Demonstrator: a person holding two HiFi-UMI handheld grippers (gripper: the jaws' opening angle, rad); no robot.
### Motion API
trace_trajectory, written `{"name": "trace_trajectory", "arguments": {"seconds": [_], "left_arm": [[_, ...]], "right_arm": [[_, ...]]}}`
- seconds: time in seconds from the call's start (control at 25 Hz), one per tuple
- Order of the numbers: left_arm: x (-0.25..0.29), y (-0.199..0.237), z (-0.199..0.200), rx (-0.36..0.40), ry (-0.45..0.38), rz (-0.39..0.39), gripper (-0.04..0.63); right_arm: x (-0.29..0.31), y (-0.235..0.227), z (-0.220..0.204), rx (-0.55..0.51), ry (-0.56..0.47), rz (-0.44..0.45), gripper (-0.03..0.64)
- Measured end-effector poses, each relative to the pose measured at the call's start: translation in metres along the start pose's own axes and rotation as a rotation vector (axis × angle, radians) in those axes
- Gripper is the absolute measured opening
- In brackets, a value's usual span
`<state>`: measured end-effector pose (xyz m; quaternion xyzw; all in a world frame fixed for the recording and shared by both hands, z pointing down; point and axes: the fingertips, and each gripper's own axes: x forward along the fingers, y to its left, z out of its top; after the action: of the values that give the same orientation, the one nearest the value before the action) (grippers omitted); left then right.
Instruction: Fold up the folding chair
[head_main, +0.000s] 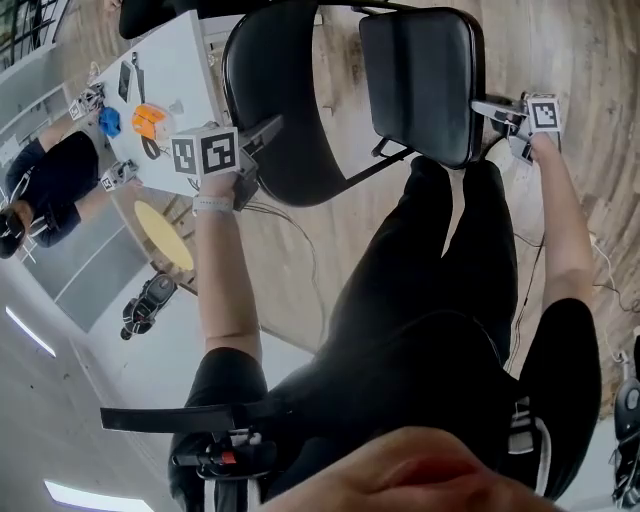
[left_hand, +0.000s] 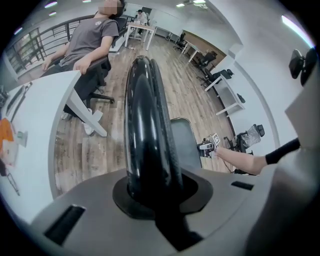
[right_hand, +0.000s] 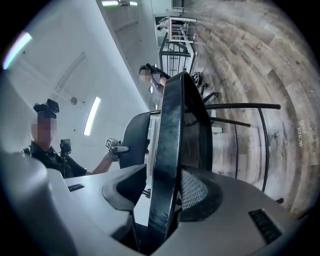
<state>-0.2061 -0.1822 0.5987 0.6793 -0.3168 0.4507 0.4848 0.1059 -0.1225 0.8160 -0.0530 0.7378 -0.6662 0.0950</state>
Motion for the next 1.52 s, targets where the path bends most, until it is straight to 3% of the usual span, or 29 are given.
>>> {"name": "trace_trajectory", "arguments": {"seconds": [0.28, 0.8, 1.04, 1.52], "left_arm": [[-0.043, 0.037, -0.003, 0.005, 0.002, 0.022, 0.055], [-0.076, 0.078, -0.005, 0.036, 0.005, 0.04, 0.055], [-0.09, 0.09, -0.004, 0.051, 0.007, 0.064, 0.057], [-0.105, 0.109, -0.01, 0.077, 0.02, 0.098, 0.063]], "right_arm": [[0.104, 0.056, 0.003, -0.078, 0.055, 0.053, 0.114], [0.24, 0.095, -0.003, -0.031, 0.027, 0.038, 0.073], [0.301, 0.102, 0.002, -0.155, 0.062, -0.055, 0.061], [0.392, 0.097, -0.006, -0.25, 0.186, -0.166, 0.063]]}}
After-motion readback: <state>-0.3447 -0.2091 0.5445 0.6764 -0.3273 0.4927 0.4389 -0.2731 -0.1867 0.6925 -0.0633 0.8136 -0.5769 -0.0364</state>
